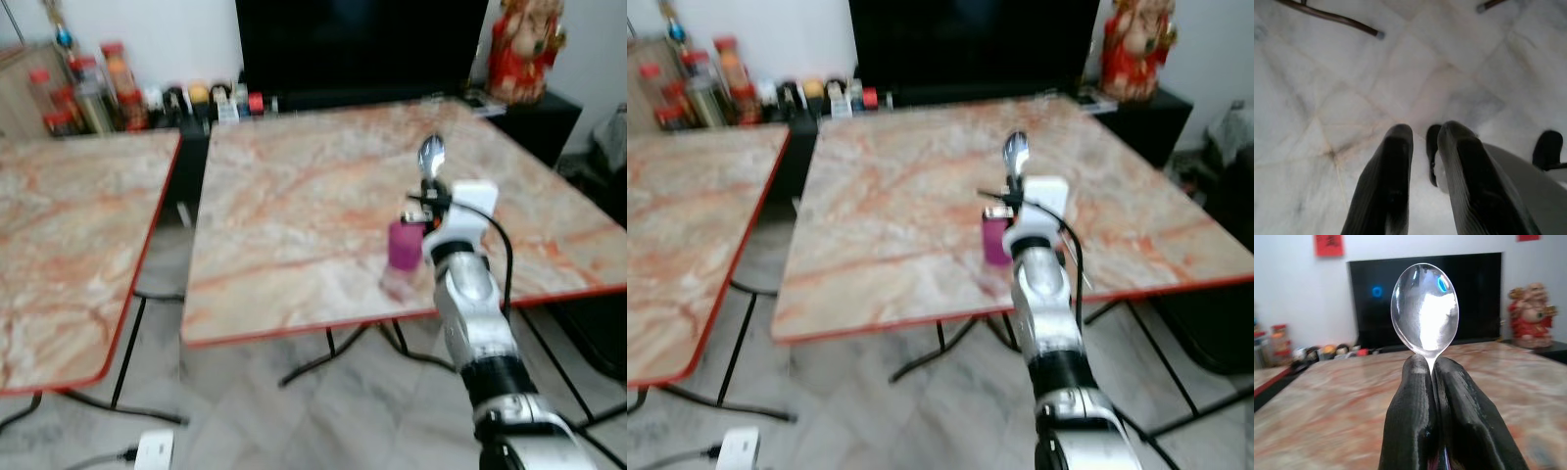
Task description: Setting the table
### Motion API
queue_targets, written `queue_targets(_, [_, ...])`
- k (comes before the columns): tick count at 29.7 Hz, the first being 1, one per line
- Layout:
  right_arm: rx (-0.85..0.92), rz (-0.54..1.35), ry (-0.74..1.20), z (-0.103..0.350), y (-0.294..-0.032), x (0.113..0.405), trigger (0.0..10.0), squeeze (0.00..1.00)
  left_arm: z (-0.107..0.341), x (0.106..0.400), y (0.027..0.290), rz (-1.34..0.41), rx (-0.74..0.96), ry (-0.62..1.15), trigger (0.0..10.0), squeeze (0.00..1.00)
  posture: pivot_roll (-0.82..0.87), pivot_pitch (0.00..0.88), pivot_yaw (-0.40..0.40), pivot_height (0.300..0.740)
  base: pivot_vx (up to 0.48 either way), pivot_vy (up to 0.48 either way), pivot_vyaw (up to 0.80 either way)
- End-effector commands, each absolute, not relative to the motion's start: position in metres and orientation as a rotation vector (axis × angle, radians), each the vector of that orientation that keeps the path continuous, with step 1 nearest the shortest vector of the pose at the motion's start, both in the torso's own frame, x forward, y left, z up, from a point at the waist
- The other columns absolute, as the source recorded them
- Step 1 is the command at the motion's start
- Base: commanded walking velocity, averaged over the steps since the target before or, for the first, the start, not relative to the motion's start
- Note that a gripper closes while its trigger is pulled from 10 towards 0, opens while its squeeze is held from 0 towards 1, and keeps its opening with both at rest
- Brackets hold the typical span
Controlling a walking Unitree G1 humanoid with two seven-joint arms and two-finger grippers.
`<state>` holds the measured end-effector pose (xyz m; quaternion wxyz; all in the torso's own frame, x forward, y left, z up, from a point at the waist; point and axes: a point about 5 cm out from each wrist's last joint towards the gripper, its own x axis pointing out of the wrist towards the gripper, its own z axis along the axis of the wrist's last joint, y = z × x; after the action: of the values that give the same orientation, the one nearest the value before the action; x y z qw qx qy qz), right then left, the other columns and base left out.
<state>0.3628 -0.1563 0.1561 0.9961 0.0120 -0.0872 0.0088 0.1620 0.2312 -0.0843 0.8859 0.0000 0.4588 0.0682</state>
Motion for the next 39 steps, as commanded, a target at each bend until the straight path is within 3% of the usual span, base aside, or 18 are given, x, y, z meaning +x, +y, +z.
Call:
queue_targets(1, [0.027,0.06,-0.198,0.162,-0.142,0.365,10.0,0.0,-0.084,0.158,0.239,0.162,0.013,0.96,10.0,0.0,-0.01,0.0,0.012,0.74,0.0,0.48,0.0])
queue_targets(39, [0.026,0.074,-0.164,0.159,-0.14,0.368,10.0,0.0,-0.076,0.18,0.235,0.182,0.003,0.923,10.0,0.0,0.02,0.0,0.0,0.74,0.0,0.48,0.0])
